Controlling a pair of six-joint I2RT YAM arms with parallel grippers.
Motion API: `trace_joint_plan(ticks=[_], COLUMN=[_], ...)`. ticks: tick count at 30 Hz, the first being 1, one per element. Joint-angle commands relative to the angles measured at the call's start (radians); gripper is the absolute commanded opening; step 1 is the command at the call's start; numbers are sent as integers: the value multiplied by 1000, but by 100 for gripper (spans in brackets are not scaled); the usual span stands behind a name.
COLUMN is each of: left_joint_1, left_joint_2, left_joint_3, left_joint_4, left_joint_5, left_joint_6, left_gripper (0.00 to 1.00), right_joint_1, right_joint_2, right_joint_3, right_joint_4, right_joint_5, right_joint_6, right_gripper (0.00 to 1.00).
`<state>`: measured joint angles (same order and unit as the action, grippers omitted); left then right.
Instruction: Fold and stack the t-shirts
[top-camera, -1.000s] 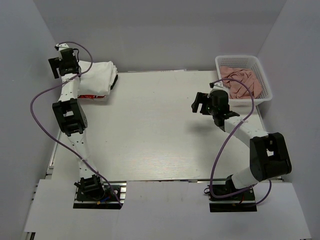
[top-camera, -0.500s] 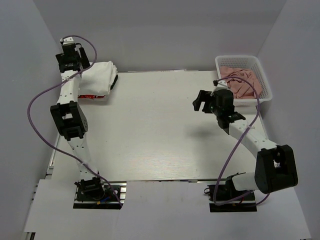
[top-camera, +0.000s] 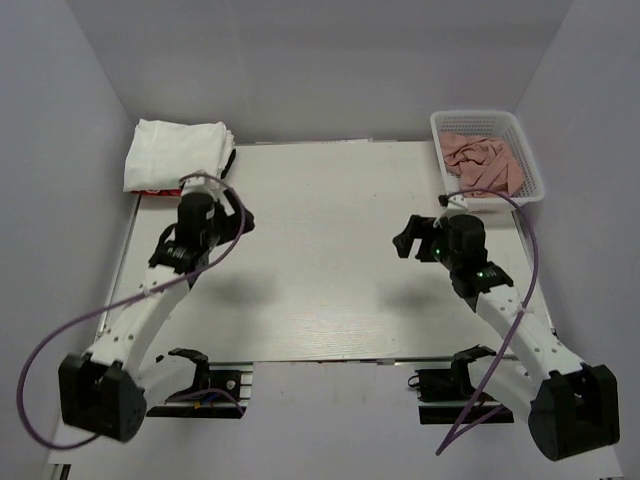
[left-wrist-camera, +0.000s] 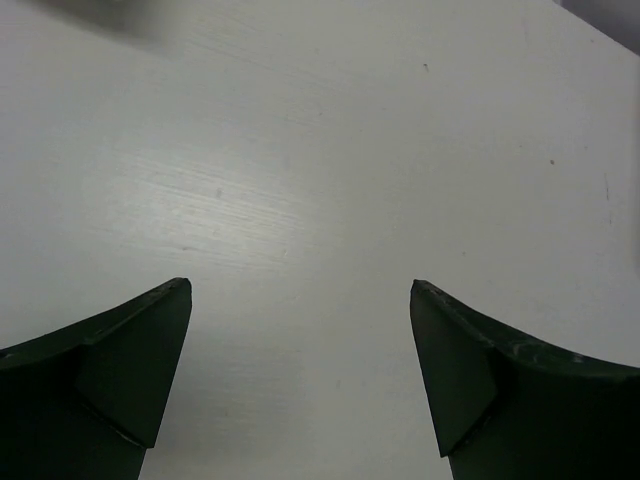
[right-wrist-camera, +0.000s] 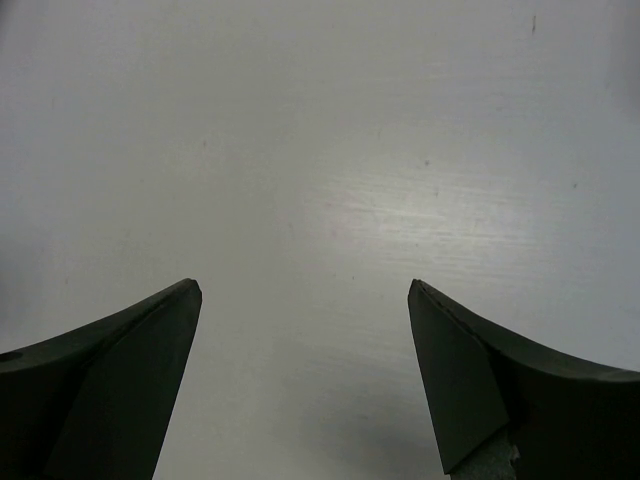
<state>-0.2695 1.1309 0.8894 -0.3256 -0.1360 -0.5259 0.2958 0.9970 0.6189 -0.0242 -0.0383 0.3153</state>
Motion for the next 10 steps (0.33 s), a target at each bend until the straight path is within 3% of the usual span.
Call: trace_joint_plan(ticks=[1,5,10], left_joint_1=[32,32,32], left_joint_2=[-149,-184,-239], left_joint_3=[-109,-67,-78], left_joint_4=[77,-81,-101], left_joint_5=[-26,-82,-60], left_joint_6=[-102,-88,-88], left_gripper=[100,100,100], right_joint_1=[-3,-3,-1], right_joint_2=[-89,-144,-173], right_joint_3=[-79,-128,-136], right_joint_4=[12,3,-14], right_joint_5=[-77,-61,-66], right_joint_6=[21,33,39], right_gripper=[90,90,90])
